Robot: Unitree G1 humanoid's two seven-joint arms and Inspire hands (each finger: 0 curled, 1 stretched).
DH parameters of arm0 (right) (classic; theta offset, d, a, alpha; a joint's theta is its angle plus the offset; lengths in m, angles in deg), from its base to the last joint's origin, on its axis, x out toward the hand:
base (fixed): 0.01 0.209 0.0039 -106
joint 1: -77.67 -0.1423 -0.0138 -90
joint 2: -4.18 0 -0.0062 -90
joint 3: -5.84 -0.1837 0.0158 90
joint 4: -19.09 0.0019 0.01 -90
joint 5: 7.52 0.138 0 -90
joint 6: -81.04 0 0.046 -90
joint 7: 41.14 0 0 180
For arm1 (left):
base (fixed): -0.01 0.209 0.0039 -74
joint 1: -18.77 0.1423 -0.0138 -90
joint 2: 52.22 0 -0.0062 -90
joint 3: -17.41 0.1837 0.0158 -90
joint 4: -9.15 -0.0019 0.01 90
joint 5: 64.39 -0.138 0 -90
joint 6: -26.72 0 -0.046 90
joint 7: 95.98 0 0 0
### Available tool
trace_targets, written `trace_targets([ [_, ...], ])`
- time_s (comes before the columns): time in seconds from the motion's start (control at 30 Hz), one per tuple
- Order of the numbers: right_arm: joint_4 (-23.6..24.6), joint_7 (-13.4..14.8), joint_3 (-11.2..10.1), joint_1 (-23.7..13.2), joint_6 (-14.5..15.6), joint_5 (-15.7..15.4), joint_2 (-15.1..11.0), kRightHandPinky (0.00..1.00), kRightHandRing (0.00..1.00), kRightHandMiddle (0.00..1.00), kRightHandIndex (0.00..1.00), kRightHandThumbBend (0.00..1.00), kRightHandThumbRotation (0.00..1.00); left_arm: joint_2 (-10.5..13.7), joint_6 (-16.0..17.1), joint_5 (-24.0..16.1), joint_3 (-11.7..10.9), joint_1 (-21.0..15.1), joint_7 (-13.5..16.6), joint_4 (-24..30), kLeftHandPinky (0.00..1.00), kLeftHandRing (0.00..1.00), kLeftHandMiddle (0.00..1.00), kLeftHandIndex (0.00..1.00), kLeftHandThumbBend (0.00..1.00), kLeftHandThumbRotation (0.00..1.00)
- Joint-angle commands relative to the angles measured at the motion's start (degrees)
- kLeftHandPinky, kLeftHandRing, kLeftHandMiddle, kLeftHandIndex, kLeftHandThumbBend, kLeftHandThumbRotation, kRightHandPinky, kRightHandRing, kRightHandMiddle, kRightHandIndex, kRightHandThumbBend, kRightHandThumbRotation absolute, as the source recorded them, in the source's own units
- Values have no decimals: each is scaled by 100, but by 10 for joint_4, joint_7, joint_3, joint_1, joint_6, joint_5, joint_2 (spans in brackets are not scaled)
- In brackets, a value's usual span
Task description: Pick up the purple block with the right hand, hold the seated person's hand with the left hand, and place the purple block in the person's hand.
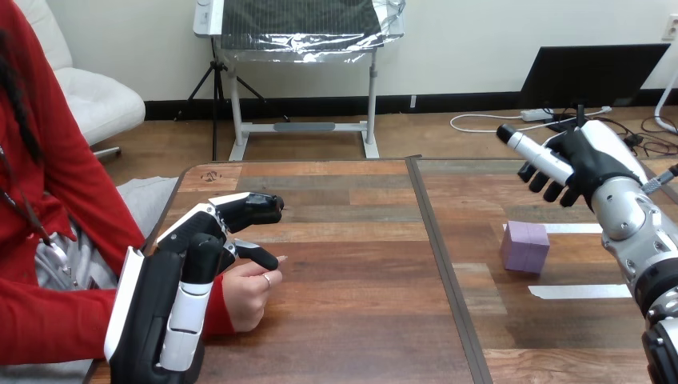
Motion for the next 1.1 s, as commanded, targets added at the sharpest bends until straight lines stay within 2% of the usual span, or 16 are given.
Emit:
trace_targets([
  [0.0,16,-24,14,-42,-4,-11,-4,60,64,66,66,76,100,-15,6,2,0,-21,4,5,49,72,71,65,62,100],
  [0.13,15,-42,24,-43,9,-21,-3,64,70,72,71,79,100,-15,6,0,0,-21,5,5,49,72,71,65,62,100],
  [0.23,14,-61,34,-40,6,-31,-5,62,71,74,76,79,100,-14,6,-1,-1,-21,5,5,49,71,71,65,62,100],
  [0.43,14,-83,40,-36,8,-38,-6,68,77,81,82,79,100,-11,5,4,1,-19,1,7,49,71,71,65,62,100],
  [0.7,13,-89,53,-28,14,-50,-3,74,83,87,88,81,100,-7,2,17,0,-17,-6,11,50,72,71,65,63,100],
  [1.07,11,-90,61,-19,22,-53,2,79,87,90,91,82,100,-8,3,14,-3,-15,-6,12,50,72,71,65,62,100],
])
